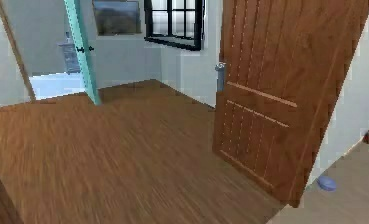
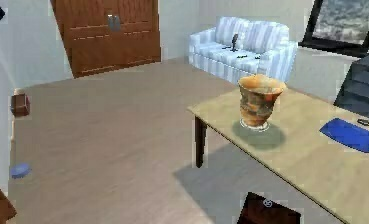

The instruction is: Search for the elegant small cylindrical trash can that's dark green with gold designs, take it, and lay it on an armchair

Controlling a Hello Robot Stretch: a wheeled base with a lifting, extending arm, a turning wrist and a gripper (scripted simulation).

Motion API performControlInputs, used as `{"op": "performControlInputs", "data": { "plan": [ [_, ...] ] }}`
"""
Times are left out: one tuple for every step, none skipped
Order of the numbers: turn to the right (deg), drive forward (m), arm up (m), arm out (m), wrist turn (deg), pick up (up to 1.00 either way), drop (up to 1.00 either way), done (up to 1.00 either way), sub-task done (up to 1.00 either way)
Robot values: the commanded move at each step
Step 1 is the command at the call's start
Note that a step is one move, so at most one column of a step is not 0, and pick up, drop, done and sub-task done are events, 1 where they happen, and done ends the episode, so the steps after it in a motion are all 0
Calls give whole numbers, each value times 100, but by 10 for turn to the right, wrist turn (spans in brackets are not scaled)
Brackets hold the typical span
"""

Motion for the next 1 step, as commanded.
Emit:
{"op": "performControlInputs", "data": {
  "plan": [
    [-330, 0, 0, 0, 0, 0, 0, 0, 0]
  ]
}}
